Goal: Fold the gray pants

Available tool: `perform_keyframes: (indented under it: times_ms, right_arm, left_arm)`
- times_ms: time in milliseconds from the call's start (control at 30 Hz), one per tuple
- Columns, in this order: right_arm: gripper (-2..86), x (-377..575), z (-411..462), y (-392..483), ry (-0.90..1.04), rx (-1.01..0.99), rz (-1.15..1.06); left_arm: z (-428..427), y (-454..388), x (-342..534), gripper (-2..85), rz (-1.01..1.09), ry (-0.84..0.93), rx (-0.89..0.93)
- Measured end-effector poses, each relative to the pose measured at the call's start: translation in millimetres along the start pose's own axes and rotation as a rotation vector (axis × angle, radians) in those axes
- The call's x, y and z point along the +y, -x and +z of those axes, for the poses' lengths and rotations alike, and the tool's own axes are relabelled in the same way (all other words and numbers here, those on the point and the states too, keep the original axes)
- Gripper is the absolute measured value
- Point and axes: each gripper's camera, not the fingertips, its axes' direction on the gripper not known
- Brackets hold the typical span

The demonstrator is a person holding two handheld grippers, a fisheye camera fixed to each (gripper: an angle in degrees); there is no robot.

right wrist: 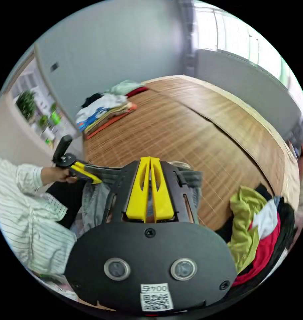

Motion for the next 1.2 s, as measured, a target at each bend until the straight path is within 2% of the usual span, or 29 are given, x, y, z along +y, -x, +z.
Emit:
perform_keyframes:
  times_ms: [100, 333, 467, 600, 700, 833, 933, 1033, 1100, 1200]
  right_arm:
    - [-0.7, 38.7, -9.6, -47.4, 0.012, 0.089, 0.164]
    - [2.0, 49.5, 30.1, -76.6, 0.209, 0.169, 0.116]
    - [13.1, 43.0, 59.8, -98.3, 0.310, 0.036, 0.091]
    - [16.9, 44.2, 79.2, -113.4, 0.348, -0.107, 0.086]
    - [16.8, 49.7, 93.0, -114.3, 0.401, -0.070, 0.060]
    - [16.9, 58.8, 96.5, -111.3, 0.404, -0.127, 0.053]
    - [16.6, 70.4, 96.0, -109.1, 0.392, -0.177, 0.098]
    - [14.7, 83.6, 94.3, -102.3, 0.345, -0.316, 0.177]
    - [8.0, 94.1, 94.2, -77.7, 0.357, -0.233, 0.147]
    - [5.6, 107.5, 65.7, -50.0, 0.253, -0.198, 0.154]
  left_arm:
    - [4.2, 19.9, -3.7, 6.9, -0.028, -0.013, 0.034]
    - [14.7, 48.5, -16.4, 6.9, 0.028, -0.007, 0.045]
    - [14.2, 72.9, -24.7, 7.0, -0.009, -0.034, 0.104]
    - [12.5, 87.7, -32.9, 7.1, -0.010, -0.053, 0.145]
    - [10.7, 101.5, -41.1, 7.3, -0.023, -0.057, 0.180]
    - [8.0, 118.4, -51.9, 8.0, -0.050, -0.074, 0.232]
    - [9.3, 120.9, -62.7, 8.9, -0.045, -0.069, 0.255]
    - [7.5, 121.3, -76.1, 9.5, -0.048, -0.066, 0.249]
    - [4.0, 119.2, -83.6, 9.3, -0.038, -0.061, 0.224]
    - [-8.8, 109.7, -98.0, 8.6, -0.004, -0.038, 0.165]
